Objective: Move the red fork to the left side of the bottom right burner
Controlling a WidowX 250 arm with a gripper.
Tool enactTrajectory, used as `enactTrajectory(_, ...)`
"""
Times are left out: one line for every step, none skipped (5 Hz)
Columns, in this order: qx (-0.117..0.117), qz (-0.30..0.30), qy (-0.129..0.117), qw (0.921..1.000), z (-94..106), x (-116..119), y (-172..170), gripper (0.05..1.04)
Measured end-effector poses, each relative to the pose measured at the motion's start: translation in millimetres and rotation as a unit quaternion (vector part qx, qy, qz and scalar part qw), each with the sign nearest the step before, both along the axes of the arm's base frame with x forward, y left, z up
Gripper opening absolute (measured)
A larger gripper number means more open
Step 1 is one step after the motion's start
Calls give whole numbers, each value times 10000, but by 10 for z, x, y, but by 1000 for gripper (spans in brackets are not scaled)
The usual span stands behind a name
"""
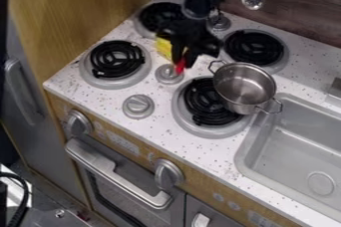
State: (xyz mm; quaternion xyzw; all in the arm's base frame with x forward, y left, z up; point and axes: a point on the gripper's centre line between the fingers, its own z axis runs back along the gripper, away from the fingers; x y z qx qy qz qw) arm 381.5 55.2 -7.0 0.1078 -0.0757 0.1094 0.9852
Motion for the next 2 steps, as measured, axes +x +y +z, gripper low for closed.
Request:
enactTrajectory(-101, 22, 316, 9994, -250, -68, -23, 213)
enactTrajectory(-128, 156, 506, 9985, -384, -111, 29, 212)
